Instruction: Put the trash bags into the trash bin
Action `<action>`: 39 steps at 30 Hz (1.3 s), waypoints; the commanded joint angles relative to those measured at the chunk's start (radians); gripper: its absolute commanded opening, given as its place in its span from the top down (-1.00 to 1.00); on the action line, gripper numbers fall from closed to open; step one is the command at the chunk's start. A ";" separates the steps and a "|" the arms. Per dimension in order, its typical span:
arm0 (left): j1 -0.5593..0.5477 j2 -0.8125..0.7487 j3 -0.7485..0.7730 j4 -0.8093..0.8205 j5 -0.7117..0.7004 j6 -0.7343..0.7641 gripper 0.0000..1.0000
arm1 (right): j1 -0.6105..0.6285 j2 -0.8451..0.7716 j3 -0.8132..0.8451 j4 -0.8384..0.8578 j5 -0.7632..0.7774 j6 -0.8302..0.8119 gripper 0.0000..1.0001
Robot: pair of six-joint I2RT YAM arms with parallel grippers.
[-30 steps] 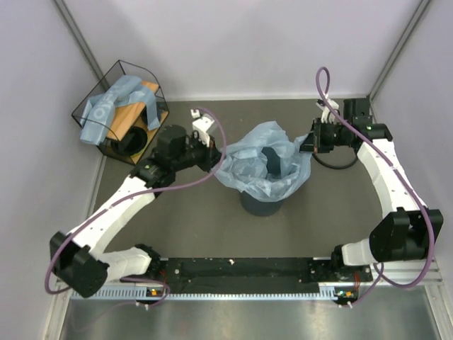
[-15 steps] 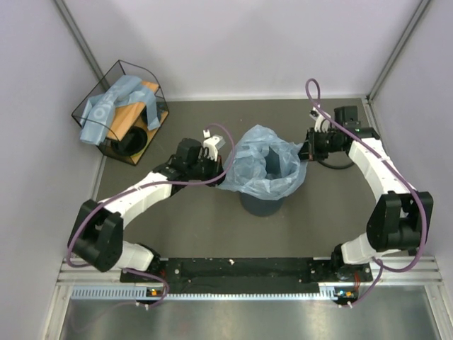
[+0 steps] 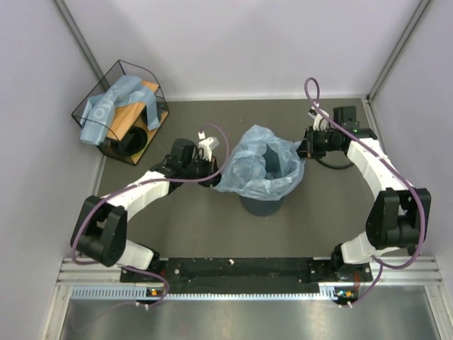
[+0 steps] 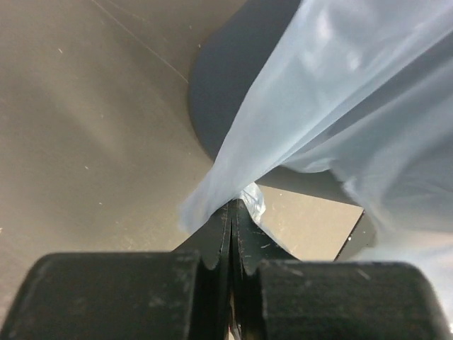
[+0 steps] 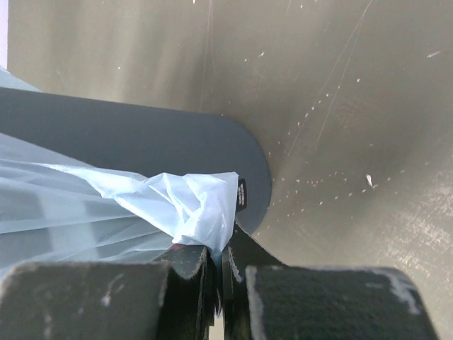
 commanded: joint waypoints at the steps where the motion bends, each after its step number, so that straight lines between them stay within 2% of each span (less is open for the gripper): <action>1: 0.006 0.086 -0.028 0.070 0.051 -0.057 1.00 | 0.005 0.022 -0.011 0.052 0.015 -0.011 1.00; 4: 0.005 0.138 -0.002 0.113 0.117 -0.096 1.00 | 0.007 0.018 0.013 0.053 0.010 -0.004 1.00; 8: 0.002 0.171 0.024 0.251 0.193 -0.182 1.00 | 0.005 0.024 0.006 0.050 0.061 -0.037 1.00; 15: -0.017 0.102 0.026 0.243 0.212 -0.207 1.00 | 0.005 0.078 -0.055 0.046 0.136 -0.124 1.00; 20: -0.017 -0.009 -0.008 0.331 0.260 -0.255 1.00 | 0.005 0.071 -0.095 0.047 0.139 -0.139 1.00; 23: -0.017 -0.075 -0.007 0.311 0.238 -0.245 1.00 | 0.005 0.067 -0.117 0.046 0.140 -0.144 1.00; 25: -0.017 -0.086 -0.005 0.253 0.200 -0.189 1.00 | 0.005 0.062 -0.128 0.047 0.131 -0.143 1.00; 26: -0.015 -0.069 -0.003 0.159 0.101 -0.138 1.00 | 0.005 0.059 -0.135 0.047 0.118 -0.136 1.00; 29: 0.025 0.015 -0.025 0.077 0.028 -0.063 1.00 | 0.007 0.036 -0.152 0.044 0.076 -0.094 1.00; 32: 0.101 0.121 -0.034 0.000 0.051 -0.058 1.00 | 0.052 -0.002 -0.198 0.050 0.041 -0.039 1.00; 35: 0.158 0.163 -0.037 0.004 0.091 -0.055 1.00 | 0.092 -0.027 -0.253 0.116 0.027 0.038 1.00; 39: 0.169 0.152 -0.023 0.075 0.193 -0.093 1.00 | 0.134 -0.002 -0.282 0.217 0.019 0.127 1.00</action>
